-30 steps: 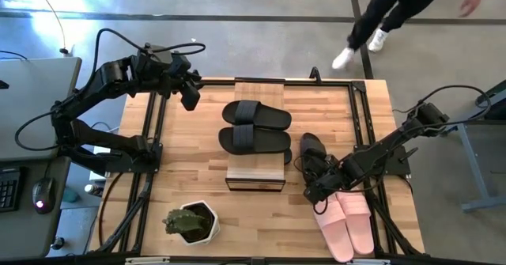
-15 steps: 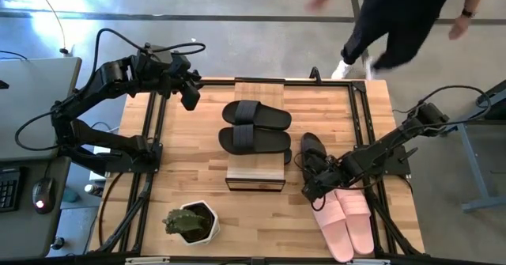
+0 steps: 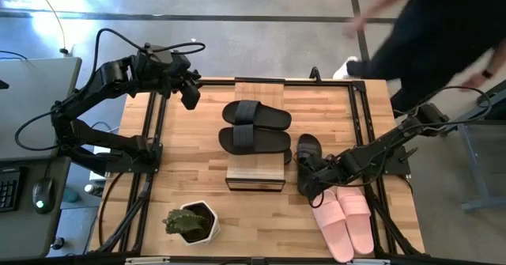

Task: Pick and place slides into the shelf
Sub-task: Put the black slipper under the shelf

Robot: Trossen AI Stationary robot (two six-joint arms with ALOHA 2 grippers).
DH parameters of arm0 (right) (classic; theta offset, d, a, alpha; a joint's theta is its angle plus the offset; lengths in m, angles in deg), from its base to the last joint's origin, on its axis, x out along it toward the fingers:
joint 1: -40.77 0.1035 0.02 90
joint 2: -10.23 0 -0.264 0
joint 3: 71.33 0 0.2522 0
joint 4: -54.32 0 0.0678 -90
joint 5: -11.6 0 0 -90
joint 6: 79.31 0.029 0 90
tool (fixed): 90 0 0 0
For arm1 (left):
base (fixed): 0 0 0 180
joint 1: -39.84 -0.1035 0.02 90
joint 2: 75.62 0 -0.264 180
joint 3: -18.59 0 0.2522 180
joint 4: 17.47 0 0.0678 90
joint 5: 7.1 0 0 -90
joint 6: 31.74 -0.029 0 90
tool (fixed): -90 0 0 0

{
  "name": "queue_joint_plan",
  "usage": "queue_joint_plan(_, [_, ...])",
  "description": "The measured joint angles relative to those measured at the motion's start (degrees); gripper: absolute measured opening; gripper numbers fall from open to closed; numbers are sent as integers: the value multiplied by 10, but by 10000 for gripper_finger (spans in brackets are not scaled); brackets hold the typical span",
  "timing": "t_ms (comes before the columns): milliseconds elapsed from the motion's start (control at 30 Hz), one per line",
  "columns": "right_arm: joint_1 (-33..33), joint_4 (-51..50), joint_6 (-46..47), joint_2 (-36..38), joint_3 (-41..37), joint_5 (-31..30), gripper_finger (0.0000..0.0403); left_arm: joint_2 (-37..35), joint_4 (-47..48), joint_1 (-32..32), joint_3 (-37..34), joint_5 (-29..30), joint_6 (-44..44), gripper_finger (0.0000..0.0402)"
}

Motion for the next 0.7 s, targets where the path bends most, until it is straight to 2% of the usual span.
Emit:
queue_joint_plan(200, [29,-53,80,1,12,18,312,0,0,0,0,-11,0,122])
queue_joint_plan(367, [77,-138,154,1,43,31,265,0,1,0,0,-19,0,122])
queue_joint_plan(533, [134,-154,253,2,39,12,186,0,6,0,0,7,5,122])
queue_joint_plan(700, [189,-157,374,1,30,-34,79,0,4,0,0,7,5,122])
